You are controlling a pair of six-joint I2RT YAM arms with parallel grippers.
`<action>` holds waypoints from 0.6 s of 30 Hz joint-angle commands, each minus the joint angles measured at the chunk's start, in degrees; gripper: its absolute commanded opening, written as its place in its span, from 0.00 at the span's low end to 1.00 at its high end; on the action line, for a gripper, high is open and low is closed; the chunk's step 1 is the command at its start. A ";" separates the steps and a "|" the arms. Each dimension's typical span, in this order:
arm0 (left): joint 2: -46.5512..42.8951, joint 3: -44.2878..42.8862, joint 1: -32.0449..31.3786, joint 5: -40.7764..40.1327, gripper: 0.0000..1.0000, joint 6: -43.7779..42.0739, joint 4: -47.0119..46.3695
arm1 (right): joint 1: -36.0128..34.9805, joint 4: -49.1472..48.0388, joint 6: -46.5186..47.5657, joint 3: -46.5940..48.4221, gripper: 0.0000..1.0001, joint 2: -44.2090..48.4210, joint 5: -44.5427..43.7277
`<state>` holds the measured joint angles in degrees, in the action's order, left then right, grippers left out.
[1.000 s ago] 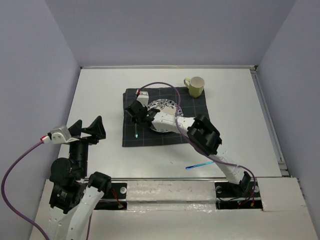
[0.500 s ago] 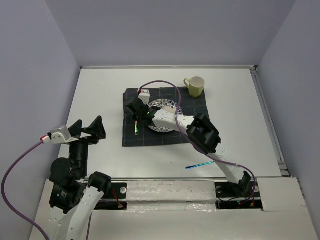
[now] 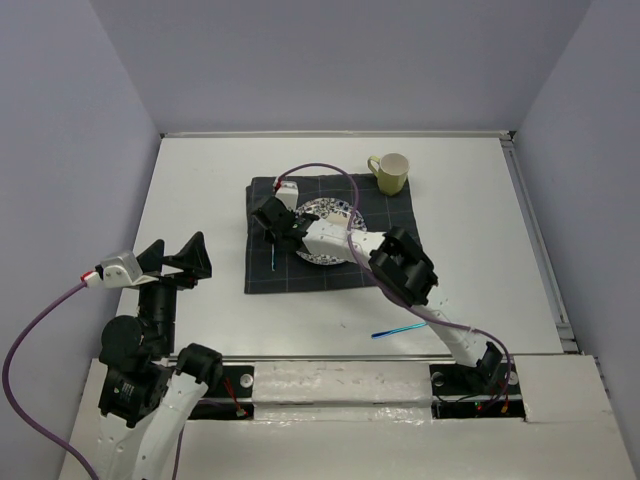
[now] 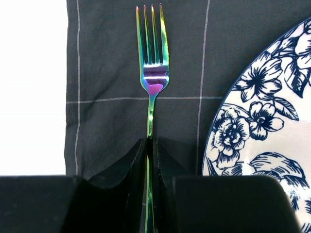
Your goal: Set the dinner table for one person
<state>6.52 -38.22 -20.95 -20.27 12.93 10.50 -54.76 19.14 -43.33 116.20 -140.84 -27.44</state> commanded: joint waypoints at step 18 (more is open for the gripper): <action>-2.22 0.42 -0.41 0.67 0.99 -0.45 -2.42 | 0.27 -2.34 4.75 -13.07 0.29 26.61 -5.95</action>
<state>5.91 -38.20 -20.95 -20.08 12.93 10.52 -54.76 20.45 -40.47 110.72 -130.91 -28.62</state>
